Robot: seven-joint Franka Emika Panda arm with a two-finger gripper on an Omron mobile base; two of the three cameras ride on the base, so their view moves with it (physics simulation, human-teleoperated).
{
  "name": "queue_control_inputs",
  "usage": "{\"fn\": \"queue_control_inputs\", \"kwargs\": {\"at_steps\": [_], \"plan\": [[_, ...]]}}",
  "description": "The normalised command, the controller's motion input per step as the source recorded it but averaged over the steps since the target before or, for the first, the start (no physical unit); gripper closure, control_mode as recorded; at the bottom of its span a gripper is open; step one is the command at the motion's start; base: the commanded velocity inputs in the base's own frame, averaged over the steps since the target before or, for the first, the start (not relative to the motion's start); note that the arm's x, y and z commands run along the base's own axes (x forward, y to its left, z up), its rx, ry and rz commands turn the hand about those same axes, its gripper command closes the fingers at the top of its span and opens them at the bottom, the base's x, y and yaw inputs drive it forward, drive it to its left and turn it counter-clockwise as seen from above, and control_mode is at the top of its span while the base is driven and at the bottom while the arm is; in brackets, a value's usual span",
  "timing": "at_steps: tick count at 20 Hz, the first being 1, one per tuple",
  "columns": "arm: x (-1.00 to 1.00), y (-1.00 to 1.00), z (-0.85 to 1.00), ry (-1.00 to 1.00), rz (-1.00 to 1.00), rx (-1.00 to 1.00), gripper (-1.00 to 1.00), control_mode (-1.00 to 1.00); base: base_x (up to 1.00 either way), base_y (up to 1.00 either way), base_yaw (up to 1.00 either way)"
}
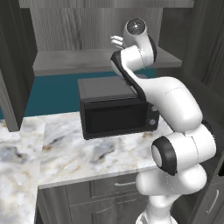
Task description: Open the cabinet, retrieve the rolling pin, and place it next to the meat on the cutting board to prepare for tenderizing.
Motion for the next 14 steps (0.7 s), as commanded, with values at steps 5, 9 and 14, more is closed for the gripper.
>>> {"fn": "queue_control_inputs", "kwargs": {"at_steps": [5, 9, 14], "plan": [[0.23, 0.0, 0.0, 0.01, 0.0, 0.0, -1.0, -1.0, 0.0, 0.0, 0.0], [0.21, 0.04, -0.02, 0.03, 0.0, -0.01, -1.0, -1.0, 0.0, 0.0, 0.0], [0.21, 0.14, -0.05, 0.05, 0.0, -0.02, -1.0, -1.0, 0.0, 0.0, 0.0]]}}
